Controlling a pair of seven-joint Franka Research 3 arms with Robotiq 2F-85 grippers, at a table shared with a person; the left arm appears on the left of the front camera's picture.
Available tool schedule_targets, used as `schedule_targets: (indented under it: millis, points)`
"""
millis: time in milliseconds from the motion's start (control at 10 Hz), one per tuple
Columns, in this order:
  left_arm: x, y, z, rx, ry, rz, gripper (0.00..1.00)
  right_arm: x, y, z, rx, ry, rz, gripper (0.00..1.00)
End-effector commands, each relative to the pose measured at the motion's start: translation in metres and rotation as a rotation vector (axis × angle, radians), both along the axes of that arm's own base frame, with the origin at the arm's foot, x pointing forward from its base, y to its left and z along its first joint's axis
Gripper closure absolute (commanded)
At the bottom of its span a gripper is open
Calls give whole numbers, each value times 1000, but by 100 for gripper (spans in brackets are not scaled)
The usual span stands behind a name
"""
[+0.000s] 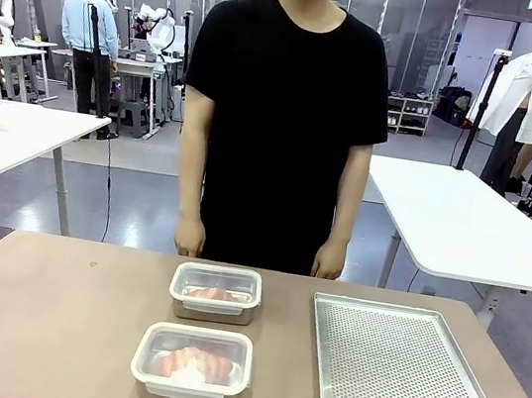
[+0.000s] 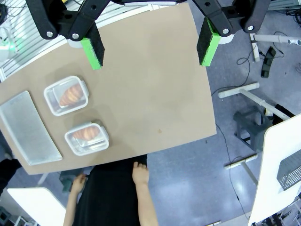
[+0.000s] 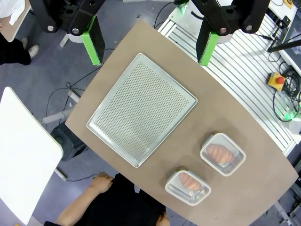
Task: Place the bread into the airtight container.
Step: Pick up a Butter Roll and place it into an empty Airtight Container.
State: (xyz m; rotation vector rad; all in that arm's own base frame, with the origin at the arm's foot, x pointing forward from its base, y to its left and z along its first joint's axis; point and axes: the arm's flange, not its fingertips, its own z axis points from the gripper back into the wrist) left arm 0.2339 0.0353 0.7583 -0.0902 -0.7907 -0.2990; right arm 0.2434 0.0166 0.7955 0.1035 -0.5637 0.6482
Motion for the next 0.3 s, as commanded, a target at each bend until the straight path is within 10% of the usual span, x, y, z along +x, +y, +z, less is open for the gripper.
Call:
schedule_targets:
  millis: [0, 200]
  points:
    - [-1, -2, 0, 8, 0, 7, 0, 0, -2, -2, -3, 1, -11, 2]
    - [-1, -2, 0, 8, 0, 7, 0, 0, -2, -2, -3, 1, -11, 2]
